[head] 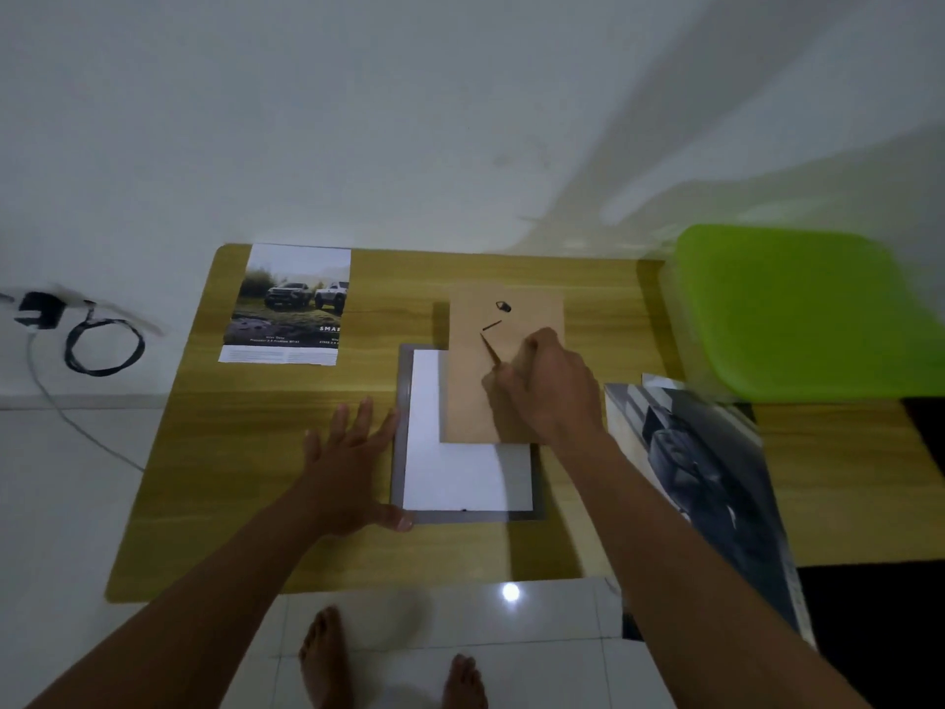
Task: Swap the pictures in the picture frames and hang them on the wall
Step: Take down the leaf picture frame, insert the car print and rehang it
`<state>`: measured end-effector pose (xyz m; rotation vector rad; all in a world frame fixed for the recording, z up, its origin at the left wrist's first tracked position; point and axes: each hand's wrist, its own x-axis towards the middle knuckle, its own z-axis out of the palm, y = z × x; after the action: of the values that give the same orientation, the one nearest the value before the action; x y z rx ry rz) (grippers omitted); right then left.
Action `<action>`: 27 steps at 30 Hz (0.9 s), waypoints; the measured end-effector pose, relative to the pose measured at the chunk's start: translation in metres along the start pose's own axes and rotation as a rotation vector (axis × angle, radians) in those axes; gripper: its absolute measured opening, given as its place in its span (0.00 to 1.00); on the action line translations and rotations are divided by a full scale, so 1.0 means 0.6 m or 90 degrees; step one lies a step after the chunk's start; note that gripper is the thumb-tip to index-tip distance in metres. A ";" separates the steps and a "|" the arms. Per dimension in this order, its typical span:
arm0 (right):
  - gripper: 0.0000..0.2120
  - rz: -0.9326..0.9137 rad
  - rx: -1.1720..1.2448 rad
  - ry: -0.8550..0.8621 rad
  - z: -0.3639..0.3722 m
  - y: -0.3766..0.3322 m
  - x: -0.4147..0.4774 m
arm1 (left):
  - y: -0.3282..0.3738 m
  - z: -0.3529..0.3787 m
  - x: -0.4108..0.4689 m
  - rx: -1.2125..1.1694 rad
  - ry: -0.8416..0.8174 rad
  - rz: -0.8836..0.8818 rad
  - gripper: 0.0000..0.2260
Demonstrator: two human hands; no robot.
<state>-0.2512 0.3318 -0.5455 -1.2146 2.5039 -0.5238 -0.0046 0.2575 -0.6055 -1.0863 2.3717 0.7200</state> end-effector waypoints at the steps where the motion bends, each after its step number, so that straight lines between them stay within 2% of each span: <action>1: 0.17 0.014 -0.017 0.002 -0.010 0.009 0.019 | -0.001 0.000 0.001 -0.001 -0.004 0.000 0.61; 13: 0.22 0.107 -0.087 -0.009 -0.031 0.101 0.146 | 0.001 -0.008 0.003 -0.041 -0.029 0.010 0.68; 19: 0.15 0.073 -0.122 -0.015 -0.025 0.139 0.175 | 0.004 -0.010 0.004 -0.024 -0.031 0.010 0.68; 27: 0.13 0.060 -0.188 -0.037 -0.005 0.164 0.195 | -0.003 -0.004 0.007 -0.051 -0.014 0.021 0.63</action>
<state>-0.3892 0.2957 -0.6006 -1.1811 2.6392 -0.0956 -0.0061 0.2524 -0.6067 -1.0676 2.3653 0.8422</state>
